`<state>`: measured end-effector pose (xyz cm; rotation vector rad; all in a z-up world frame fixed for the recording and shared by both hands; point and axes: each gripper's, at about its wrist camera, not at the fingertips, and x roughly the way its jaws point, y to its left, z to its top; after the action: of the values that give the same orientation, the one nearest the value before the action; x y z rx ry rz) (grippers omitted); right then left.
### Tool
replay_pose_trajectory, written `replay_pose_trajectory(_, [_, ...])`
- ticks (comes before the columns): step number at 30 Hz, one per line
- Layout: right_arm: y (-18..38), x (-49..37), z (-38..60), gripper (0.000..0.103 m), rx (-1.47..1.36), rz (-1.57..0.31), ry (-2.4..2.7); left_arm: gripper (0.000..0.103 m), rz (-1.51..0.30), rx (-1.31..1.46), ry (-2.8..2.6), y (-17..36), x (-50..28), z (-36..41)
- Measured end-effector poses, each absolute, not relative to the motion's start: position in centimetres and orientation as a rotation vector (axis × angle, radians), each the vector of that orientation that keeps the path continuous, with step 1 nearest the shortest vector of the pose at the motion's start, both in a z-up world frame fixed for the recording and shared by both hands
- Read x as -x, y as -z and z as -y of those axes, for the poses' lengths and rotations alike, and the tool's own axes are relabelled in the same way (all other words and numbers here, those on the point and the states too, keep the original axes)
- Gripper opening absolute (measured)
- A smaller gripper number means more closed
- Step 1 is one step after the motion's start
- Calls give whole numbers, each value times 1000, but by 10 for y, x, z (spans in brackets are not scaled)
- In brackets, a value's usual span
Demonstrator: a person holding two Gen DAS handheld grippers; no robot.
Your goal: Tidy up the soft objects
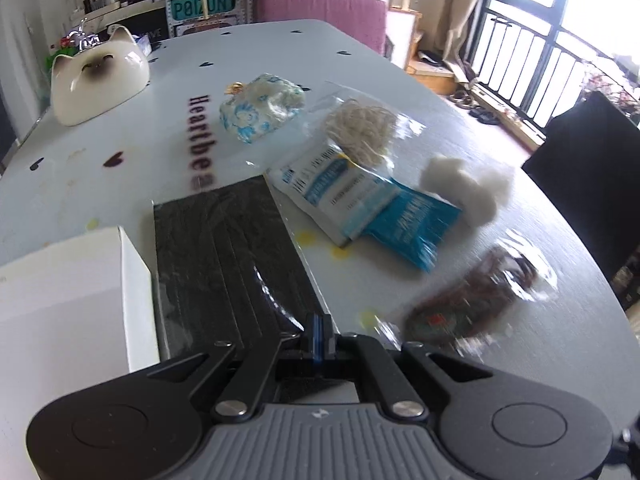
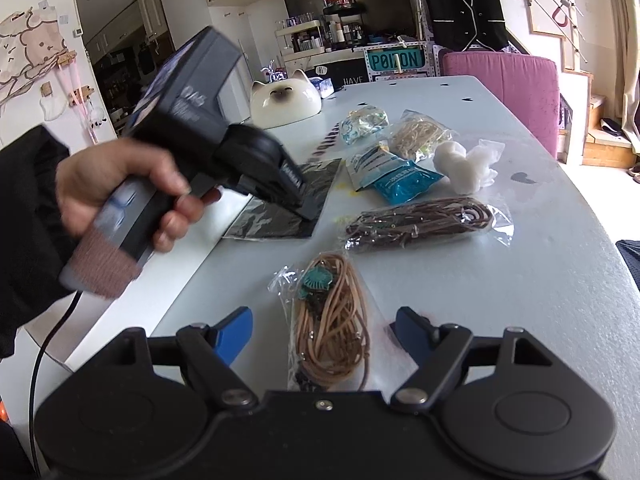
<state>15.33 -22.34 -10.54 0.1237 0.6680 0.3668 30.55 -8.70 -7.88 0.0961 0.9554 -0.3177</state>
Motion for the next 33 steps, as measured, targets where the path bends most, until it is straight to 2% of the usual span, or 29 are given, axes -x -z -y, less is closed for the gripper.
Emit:
replay_pose_trajectory(9, [106, -148, 232, 80, -154, -655, -350, 0, -980, -73, 452, 77, -255, 87])
replay_pose_trajectory(12, [104, -146, 236, 80, -164, -646, -346, 1, -882, -40, 391, 62, -259, 80])
replay_pose_trajectory(14, [103, -146, 237, 80, -170, -640, -346, 17, -850, -7, 326, 54, -273, 76])
replay_pose_trajectory(15, [103, -146, 238, 80, -173, -638, -346, 29, -855, -17, 293, 52, -282, 77])
replay_pose_trajectory(18, [103, -147, 239, 80, -178, -636, -350, 31, -864, -125, 187, 57, -308, 91])
replay_pose_trajectory(20, [103, -147, 242, 80, -180, -633, -352, 48, -904, -155, 166, 65, -325, 97])
replay_pose_trajectory(21, [103, -147, 243, 80, -183, -632, -351, 63, -934, -144, 176, 68, -331, 98])
replay_pose_trajectory(22, [103, -147, 245, 80, -188, -632, -350, 73, -960, -124, 185, 71, -336, 98])
replay_pose_trajectory(29, [107, -149, 255, 80, -213, -636, -334, 68, -979, -120, 169, 86, -339, 103])
replay_pose_trajectory(31, [107, -148, 256, 80, -219, -633, -339, 54, -969, -114, 165, 85, -338, 100])
replay_pose_trajectory(33, [107, -148, 257, 80, -225, -631, -342, 45, -961, -110, 161, 84, -338, 93])
